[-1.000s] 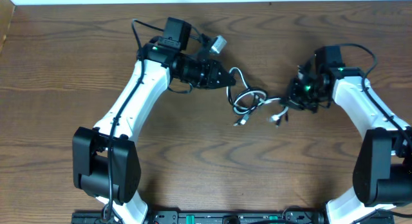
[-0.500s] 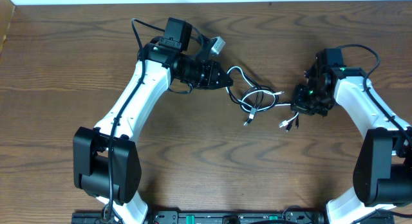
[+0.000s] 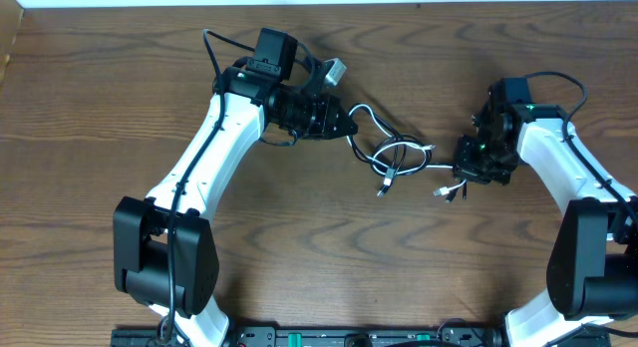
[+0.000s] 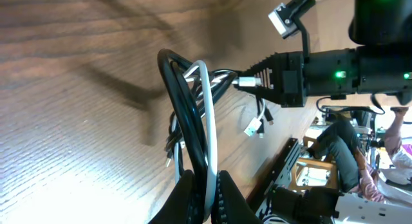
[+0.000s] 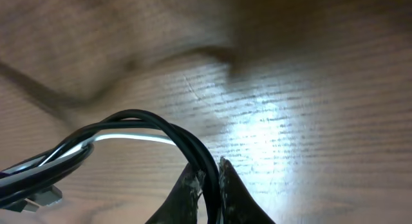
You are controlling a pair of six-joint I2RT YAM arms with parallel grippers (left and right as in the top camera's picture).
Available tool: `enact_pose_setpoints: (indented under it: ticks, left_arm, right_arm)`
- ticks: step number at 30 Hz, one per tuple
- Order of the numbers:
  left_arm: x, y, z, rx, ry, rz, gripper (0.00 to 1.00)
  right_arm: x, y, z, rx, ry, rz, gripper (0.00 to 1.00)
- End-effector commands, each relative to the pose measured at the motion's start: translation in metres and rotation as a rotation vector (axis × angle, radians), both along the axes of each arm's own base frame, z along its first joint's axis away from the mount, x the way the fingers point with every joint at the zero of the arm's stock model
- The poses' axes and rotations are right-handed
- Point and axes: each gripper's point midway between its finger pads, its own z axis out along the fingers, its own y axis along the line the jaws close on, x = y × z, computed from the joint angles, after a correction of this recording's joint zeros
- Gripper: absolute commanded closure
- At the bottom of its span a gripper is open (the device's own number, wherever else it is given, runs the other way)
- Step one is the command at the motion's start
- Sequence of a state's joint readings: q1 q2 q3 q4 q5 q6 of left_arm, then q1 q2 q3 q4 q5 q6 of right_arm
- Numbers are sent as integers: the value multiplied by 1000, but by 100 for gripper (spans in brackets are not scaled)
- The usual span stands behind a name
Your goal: Untangle cables
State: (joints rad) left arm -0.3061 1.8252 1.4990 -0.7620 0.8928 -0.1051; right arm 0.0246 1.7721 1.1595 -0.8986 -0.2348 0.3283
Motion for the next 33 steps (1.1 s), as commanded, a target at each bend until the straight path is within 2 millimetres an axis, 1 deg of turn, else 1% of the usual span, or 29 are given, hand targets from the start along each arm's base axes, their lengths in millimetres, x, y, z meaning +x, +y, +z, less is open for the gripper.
enact_pose_setpoints:
  ticks: [1,7,13,18,19,20,21,22,24,26,28,30,32,33]
  left_arm:
    - [1,4,-1,38,-3,18,92]
    - [-5,11,-9,84,31,29,93]
    - [-6,12,-10,89,41,30,93]
    - [-5,11,-9,86,32,31,93]
    - [-4,11,-8,85,27,31,93]
    - [-4,11,-7,83,23,31,92]
    - [-3,11,-5,81,17,31,93]
    - [-1,10,1,76,4,32,93]
    - [0,10,12,66,-27,33,93]
    - [-1,10,29,53,-71,35,93]
    - [-5,11,46,38,-114,36,93]
    - [-10,13,62,25,-151,37,93]
    - [-18,15,80,11,-191,39,93]
    - [-21,16,88,4,-212,39,93]
  right_arm:
    - [0,-5,-1,-22,10,-6,95]
    - [-1,-9,-2,-44,13,-9,95]
    - [-1,-27,-5,-136,23,-83,96]
    - [0,-49,-5,-254,23,-148,88]
    - [0,-54,-5,-277,22,-163,83]
    - [0,-59,-5,-301,20,-177,75]
    - [0,-62,-5,-312,19,-187,72]
    - [1,-67,-4,-329,16,-195,66]
    - [1,-73,-4,-339,14,-208,49]
    - [2,-79,-4,-339,13,-226,38]
    - [3,-83,-4,-328,11,-244,31]
    - [6,-82,-5,-288,2,-255,28]
    - [12,-74,-4,-204,-19,-219,24]
    - [16,-66,-3,-136,-42,-177,22]
